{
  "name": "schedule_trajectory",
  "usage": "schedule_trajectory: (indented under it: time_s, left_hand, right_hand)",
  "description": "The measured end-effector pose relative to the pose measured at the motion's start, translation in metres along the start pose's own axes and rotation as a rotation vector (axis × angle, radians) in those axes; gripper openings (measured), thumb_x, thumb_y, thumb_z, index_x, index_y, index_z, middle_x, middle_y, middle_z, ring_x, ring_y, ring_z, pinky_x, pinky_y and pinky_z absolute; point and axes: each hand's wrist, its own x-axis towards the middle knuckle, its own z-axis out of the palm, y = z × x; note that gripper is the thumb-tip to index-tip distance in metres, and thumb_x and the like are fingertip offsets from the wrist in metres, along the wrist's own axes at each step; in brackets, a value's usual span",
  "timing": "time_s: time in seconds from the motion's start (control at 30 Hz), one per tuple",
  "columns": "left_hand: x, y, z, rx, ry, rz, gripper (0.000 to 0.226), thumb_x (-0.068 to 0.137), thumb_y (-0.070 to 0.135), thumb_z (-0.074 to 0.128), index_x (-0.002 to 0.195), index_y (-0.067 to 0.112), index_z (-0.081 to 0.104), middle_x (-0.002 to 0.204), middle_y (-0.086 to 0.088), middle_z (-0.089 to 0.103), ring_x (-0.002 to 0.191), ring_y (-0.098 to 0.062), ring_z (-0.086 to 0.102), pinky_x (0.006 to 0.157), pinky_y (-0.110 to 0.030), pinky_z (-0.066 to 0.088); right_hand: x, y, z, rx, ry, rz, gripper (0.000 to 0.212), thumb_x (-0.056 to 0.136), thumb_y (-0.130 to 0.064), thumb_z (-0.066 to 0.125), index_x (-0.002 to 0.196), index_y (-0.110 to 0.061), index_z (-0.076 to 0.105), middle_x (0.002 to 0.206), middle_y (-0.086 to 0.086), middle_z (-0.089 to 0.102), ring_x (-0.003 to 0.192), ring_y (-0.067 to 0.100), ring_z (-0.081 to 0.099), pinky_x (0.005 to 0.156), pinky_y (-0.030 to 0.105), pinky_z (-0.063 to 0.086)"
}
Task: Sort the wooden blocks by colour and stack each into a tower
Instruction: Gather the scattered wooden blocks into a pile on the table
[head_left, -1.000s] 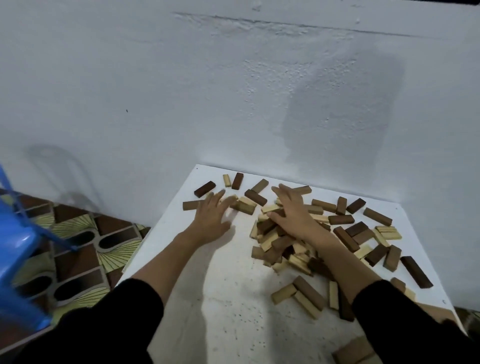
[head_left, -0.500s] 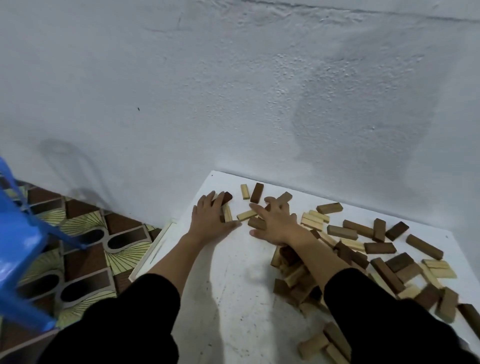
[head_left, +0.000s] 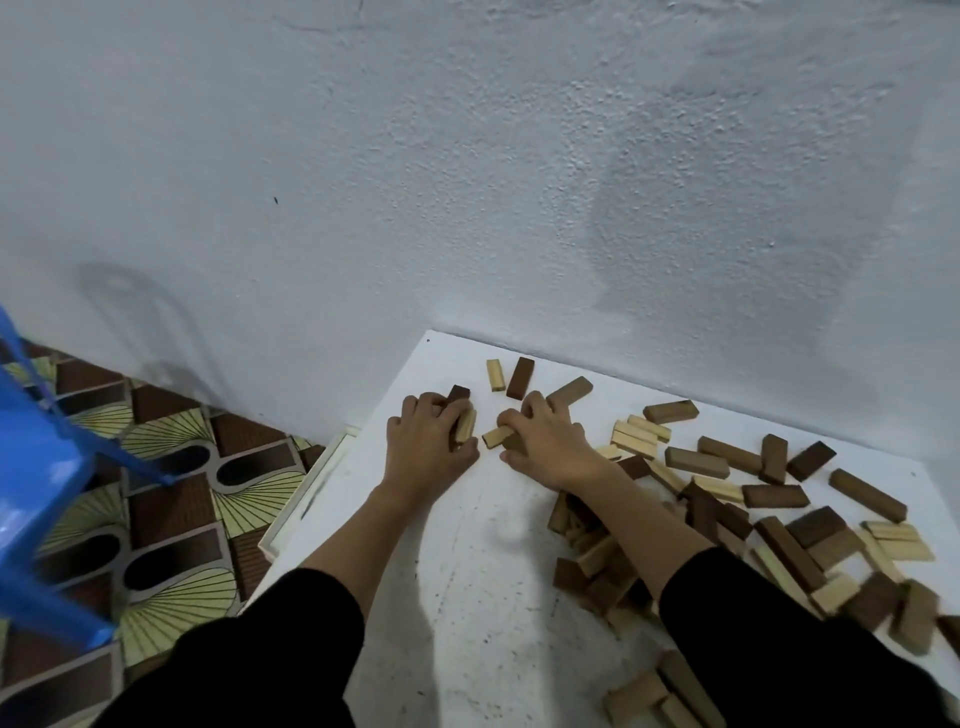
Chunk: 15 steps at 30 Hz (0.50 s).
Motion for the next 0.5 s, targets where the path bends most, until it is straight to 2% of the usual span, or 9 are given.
schedule_trajectory:
  time_s: [0.1, 0.23, 0.37, 0.5]
  left_hand:
    - [-0.004, 0.003, -0.001, 0.041, 0.003, 0.022, 0.034, 0.069, 0.025, 0.063, 0.103, 0.018, 0.065, 0.094, -0.008, 0.056, 0.088, -0.029, 0.053, 0.063, -0.032, 0.041]
    - [-0.006, 0.006, -0.004, 0.142, -0.048, 0.052, 0.03, 0.078, 0.026, 0.055, 0.106, 0.013, 0.055, 0.092, -0.01, 0.046, 0.076, -0.026, 0.047, 0.054, -0.028, 0.036]
    - [-0.006, 0.012, -0.008, 0.155, -0.046, 0.043, 0.024, 0.089, 0.027, 0.049, 0.107, 0.012, 0.053, 0.093, -0.01, 0.044, 0.065, -0.022, 0.042, 0.054, -0.029, 0.036]
    - [-0.007, 0.012, -0.011, 0.103, -0.019, 0.026, 0.018, 0.086, 0.025, 0.052, 0.098, 0.013, 0.056, 0.086, -0.004, 0.038, 0.06, -0.021, 0.044, 0.051, -0.025, 0.032]
  right_hand:
    - [-0.003, -0.002, 0.0, 0.028, 0.006, 0.004, 0.035, 0.089, -0.037, 0.053, 0.122, -0.026, 0.046, 0.123, 0.005, 0.035, 0.12, 0.03, 0.03, 0.082, 0.044, 0.04]
    - [-0.007, -0.006, -0.001, 0.057, -0.012, 0.025, 0.028, 0.087, -0.031, 0.053, 0.112, -0.022, 0.043, 0.118, 0.004, 0.035, 0.119, 0.032, 0.029, 0.074, 0.042, 0.036]
    - [-0.01, -0.014, -0.001, -0.003, -0.041, 0.057, 0.03, 0.089, -0.031, 0.05, 0.114, -0.018, 0.041, 0.124, 0.007, 0.035, 0.122, 0.035, 0.028, 0.079, 0.046, 0.039]
    - [-0.011, -0.018, -0.001, -0.012, -0.053, 0.074, 0.031, 0.09, -0.03, 0.048, 0.116, -0.017, 0.039, 0.126, 0.008, 0.033, 0.118, 0.035, 0.03, 0.084, 0.05, 0.041]
